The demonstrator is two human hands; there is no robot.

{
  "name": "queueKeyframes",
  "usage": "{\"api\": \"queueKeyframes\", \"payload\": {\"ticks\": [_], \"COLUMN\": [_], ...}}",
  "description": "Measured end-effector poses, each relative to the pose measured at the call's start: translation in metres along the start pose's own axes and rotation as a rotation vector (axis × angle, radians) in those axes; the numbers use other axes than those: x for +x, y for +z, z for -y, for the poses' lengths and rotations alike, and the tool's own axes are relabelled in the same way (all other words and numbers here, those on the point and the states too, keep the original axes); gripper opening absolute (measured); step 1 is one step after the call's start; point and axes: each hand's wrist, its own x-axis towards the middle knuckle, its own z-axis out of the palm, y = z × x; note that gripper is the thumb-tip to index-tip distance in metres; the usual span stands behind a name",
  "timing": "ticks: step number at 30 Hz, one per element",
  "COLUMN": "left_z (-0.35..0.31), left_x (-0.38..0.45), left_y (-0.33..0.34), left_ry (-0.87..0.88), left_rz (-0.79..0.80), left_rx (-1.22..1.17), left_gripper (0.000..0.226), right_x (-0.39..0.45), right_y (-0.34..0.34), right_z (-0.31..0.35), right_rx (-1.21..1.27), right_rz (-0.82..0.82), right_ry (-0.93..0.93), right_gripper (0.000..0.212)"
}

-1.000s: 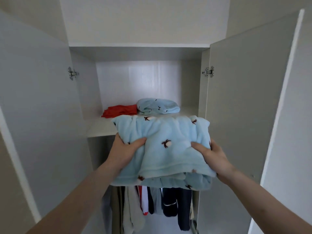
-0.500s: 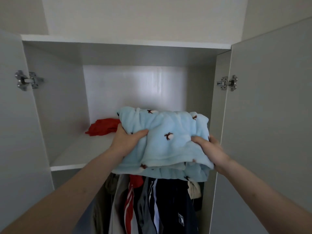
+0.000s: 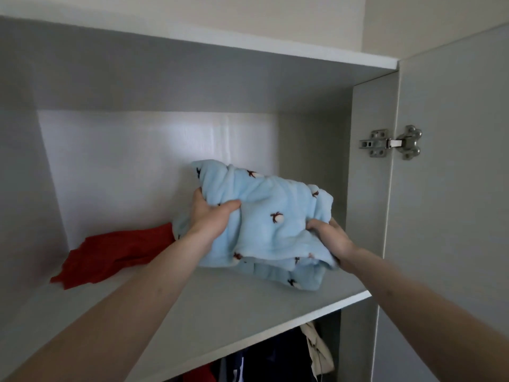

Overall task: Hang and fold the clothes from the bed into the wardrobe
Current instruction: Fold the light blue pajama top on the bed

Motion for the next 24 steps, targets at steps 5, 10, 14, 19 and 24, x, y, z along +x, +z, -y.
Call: {"api": "queueKeyframes", "payload": {"ticks": [5,10,14,19,24], "left_z": [0.011,0.018,0.020,0.032,0.059], "left_x": [0.051,0.092,0.119,0.152,0.181], "left_y": [0.041,0.086,0.133,0.188,0.240], "left_ry": [-0.011,-0.019,-0.029,-0.063,-0.159], "left_rz": [0.028,0.045,0.060,0.030,-0.032], "left_rx": [-0.054,-0.113,-0.170,-0.239,-0.416], "left_gripper": [0.069,0.062,0.058,0.066,0.063], "right_x": [0.048,0.099,0.136,0.174,0.198], "right_y": [-0.005,-0.011,-0.011,-0.004,0.004], "right_z": [0.000,-0.006,-0.011,-0.014,-0.037], "right_rx": [0.022,-0.047,-0.077,-0.186,-0.315], "right_rz": [-0.115,-0.285,-0.432,-0.574,-0.687], "right_ry": [0.027,0.118,0.078,-0.112,-0.397], "right_gripper": [0.070,0.074,0.065,0.058,0.046]}}
